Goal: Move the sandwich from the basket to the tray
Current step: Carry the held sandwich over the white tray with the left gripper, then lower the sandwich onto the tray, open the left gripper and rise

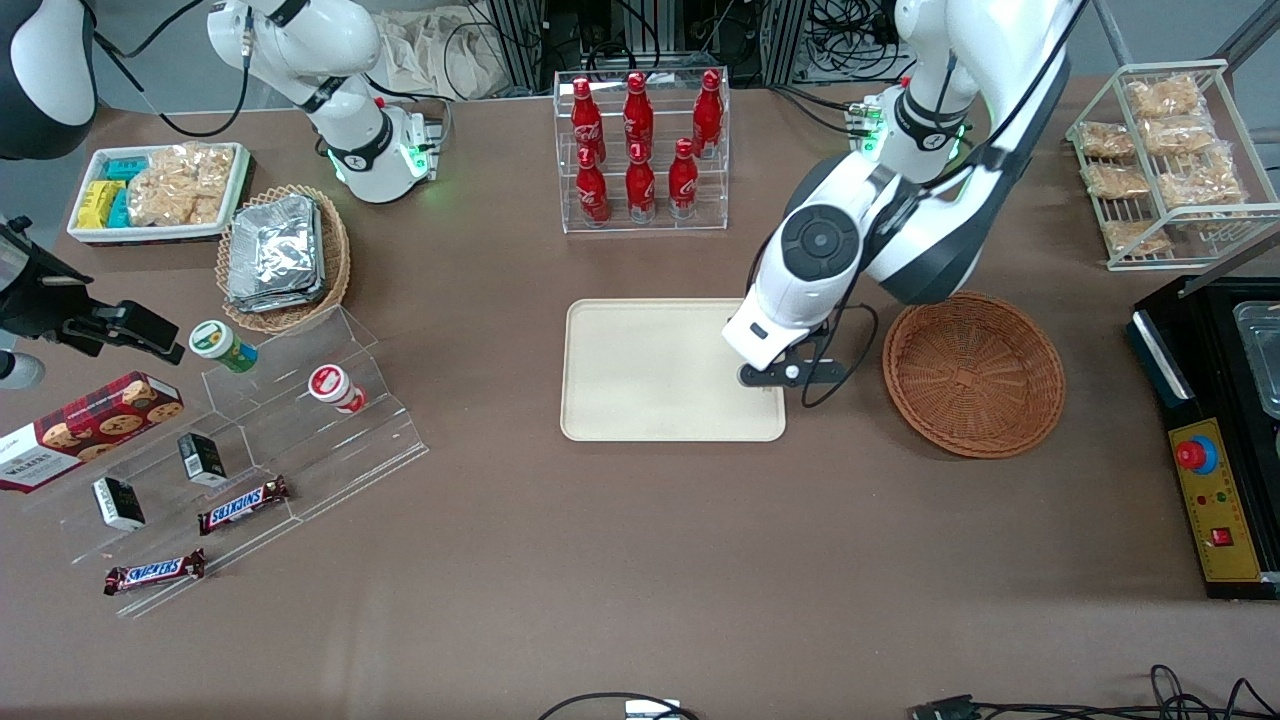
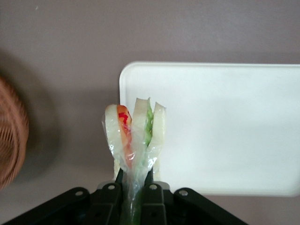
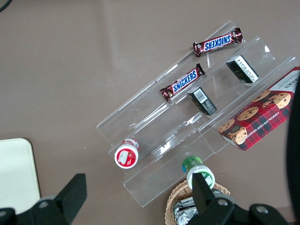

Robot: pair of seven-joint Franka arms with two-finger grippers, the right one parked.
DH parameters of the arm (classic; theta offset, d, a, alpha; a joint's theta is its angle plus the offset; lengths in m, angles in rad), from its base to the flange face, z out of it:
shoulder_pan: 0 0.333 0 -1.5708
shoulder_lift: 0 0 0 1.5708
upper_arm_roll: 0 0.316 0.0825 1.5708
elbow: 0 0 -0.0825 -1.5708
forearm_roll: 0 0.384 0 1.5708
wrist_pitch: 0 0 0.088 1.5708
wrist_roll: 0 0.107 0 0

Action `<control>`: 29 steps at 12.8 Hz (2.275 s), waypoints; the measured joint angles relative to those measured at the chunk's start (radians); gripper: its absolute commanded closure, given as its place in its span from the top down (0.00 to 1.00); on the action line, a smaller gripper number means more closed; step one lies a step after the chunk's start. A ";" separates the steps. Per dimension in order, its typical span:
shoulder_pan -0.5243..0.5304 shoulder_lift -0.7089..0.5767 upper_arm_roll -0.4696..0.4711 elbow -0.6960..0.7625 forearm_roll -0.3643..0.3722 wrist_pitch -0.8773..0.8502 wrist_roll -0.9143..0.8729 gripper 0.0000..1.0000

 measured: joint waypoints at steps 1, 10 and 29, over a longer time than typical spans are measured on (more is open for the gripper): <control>0.000 0.034 0.000 -0.026 0.047 0.058 0.000 0.09; -0.020 0.260 -0.002 -0.029 0.225 0.255 -0.126 0.97; 0.067 -0.414 0.405 0.045 -0.172 -0.372 0.445 1.00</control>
